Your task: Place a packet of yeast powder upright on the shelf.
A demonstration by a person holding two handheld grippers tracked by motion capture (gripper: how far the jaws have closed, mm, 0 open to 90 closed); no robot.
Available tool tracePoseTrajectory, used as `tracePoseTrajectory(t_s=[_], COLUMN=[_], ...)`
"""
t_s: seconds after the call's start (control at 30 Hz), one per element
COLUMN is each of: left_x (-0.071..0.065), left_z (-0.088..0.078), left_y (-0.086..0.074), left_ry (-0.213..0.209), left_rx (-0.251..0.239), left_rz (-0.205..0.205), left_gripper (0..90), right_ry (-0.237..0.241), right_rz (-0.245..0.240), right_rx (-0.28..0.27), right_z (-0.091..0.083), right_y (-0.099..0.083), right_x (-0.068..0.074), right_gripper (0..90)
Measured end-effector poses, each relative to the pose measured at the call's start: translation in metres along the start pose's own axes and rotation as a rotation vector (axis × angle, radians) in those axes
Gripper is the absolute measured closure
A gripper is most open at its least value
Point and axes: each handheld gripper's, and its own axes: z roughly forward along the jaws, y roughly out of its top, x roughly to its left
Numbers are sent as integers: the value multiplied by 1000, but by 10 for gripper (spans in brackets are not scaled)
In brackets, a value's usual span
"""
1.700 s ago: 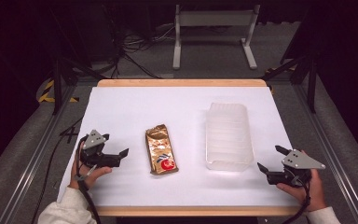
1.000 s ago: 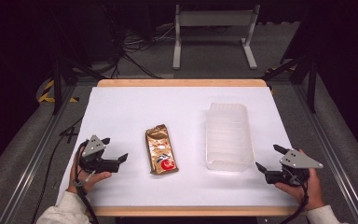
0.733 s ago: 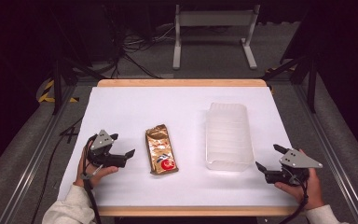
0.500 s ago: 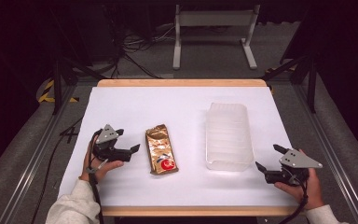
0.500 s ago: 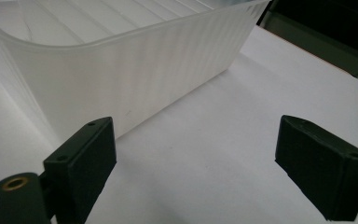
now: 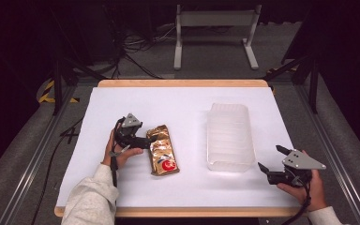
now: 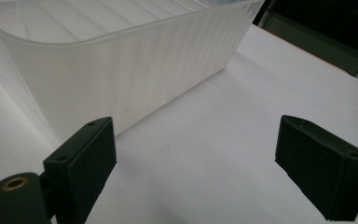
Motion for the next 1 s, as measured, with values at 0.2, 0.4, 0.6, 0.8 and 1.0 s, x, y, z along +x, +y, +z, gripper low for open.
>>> tracePoseTrajectory(t_s=[0.2,0.4,0.6,0.8,1.0], left_x=[5,10,15,21,18], left_z=[15,19,16,13,11], left_y=[3,1,-2,-6,-5], left_ry=[-18,-88,-126,-88,-87], left_rx=[66,107,108,106,92], left_rz=[-41,-96,-149,-132,-114], left_gripper=[243,349,475,768,857], right_ry=[1,6,10,11,10], right_rz=[-1,2,-5,-6,-7], right_rx=[3,5,7,5,5], right_z=[0,1,1,1,1], right_y=[-1,0,0,0,0], right_x=[0,0,0,0,0], right_gripper=[130,130,130,131,130])
